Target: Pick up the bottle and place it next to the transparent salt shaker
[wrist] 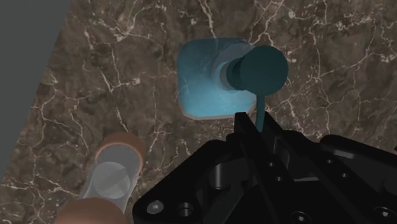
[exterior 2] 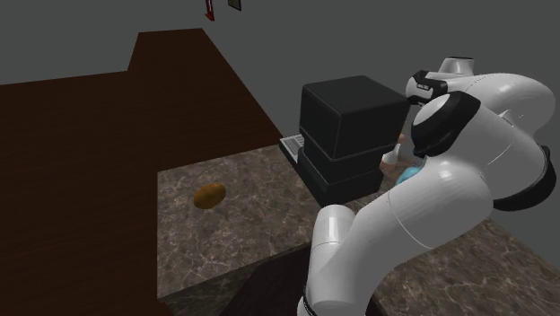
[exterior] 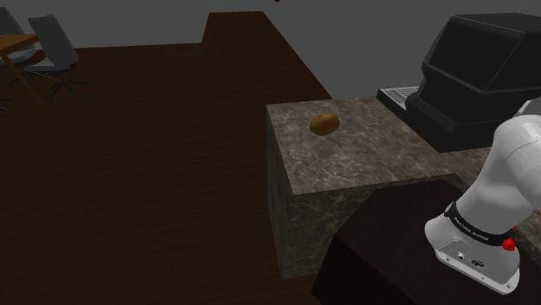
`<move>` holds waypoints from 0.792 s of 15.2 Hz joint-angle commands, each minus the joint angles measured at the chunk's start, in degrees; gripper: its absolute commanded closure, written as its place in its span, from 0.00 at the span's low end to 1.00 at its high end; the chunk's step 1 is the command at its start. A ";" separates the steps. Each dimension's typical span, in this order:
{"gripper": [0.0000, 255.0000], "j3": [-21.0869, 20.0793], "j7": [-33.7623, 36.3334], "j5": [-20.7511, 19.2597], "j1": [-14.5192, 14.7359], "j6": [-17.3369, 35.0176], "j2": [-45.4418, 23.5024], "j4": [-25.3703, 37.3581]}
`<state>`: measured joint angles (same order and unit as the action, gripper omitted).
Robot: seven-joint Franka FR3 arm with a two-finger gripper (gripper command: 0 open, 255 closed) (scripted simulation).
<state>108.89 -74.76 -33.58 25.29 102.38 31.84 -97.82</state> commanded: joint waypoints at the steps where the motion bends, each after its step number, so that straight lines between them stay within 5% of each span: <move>1: 1.00 0.27 0.07 -0.03 -0.03 -0.05 0.24 -0.44; 5: 1.00 0.24 0.08 -0.05 -0.04 -0.06 0.26 -0.43; 6: 0.00 0.33 0.15 -0.13 0.03 0.06 0.34 -0.50; 12: 0.00 -0.21 -0.34 0.57 0.11 -1.64 -0.20 1.04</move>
<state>109.05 -74.78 -33.42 25.54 101.62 32.01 -97.49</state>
